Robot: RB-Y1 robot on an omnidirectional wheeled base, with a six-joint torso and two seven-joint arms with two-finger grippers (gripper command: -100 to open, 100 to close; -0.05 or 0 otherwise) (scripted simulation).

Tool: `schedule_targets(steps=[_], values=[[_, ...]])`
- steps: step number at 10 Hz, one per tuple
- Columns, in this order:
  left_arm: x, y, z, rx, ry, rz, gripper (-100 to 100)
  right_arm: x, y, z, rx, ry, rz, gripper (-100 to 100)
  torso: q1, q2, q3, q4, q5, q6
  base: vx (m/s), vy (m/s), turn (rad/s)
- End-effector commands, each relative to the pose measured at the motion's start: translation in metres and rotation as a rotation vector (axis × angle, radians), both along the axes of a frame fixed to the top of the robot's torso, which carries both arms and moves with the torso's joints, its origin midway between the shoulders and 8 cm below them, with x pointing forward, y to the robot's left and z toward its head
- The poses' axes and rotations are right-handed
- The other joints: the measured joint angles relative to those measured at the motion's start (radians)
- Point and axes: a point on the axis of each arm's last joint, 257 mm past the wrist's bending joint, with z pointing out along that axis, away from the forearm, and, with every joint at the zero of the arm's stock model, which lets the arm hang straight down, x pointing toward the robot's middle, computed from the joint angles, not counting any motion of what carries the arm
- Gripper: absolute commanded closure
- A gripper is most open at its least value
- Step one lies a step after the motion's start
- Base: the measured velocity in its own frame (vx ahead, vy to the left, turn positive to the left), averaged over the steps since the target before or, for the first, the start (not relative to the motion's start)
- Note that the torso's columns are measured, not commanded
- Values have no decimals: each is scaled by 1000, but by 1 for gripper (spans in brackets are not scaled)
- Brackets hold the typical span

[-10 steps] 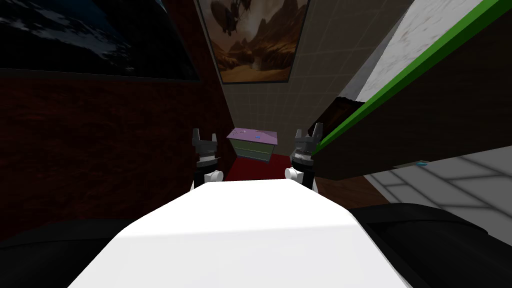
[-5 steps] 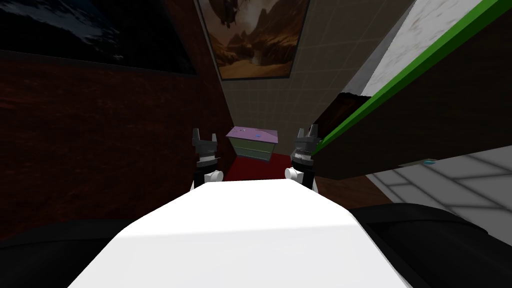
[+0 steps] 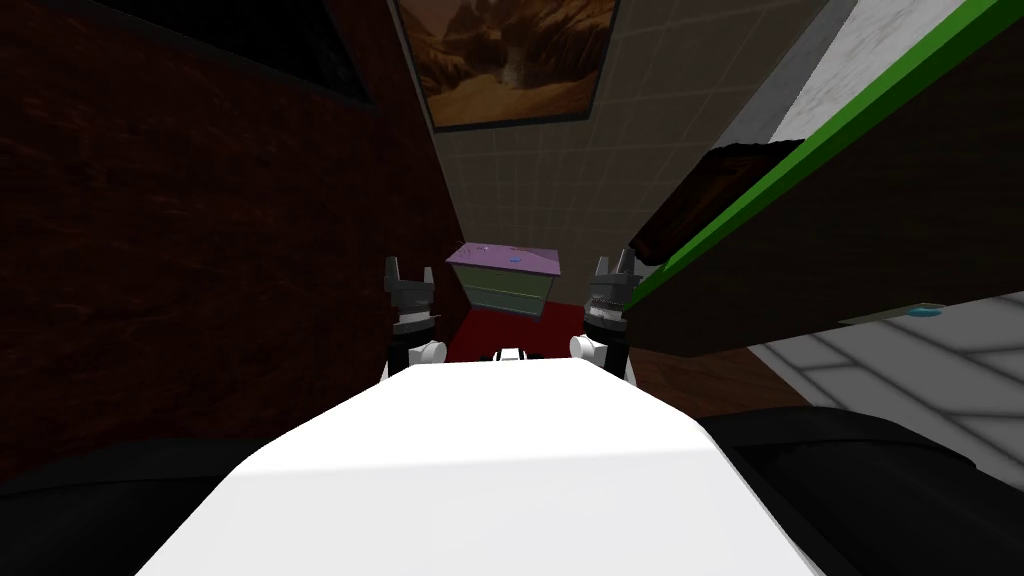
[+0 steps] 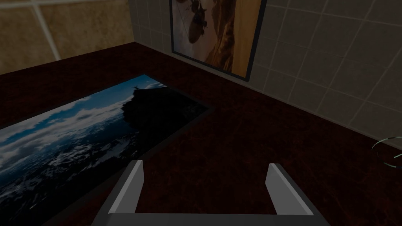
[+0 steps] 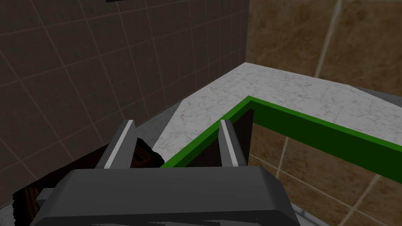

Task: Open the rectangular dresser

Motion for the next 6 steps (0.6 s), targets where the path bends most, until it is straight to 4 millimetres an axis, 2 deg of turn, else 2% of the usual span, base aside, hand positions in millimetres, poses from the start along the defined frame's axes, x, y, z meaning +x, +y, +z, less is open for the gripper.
schedule_targets(steps=[1, 6], values=[[6, -4, -14, 35, 19, -20, -100, 0, 0, 0, 0, 1, 0, 0, 0, 33, -69, 33, 0, 0, 52, 5, -32], [20, -7, -53, 73, 61, -45, -100, 0, 0, 0, 0, 1, 0, 0, 0, 46, -94, 47, 0, 0, 72, -4, -40]])
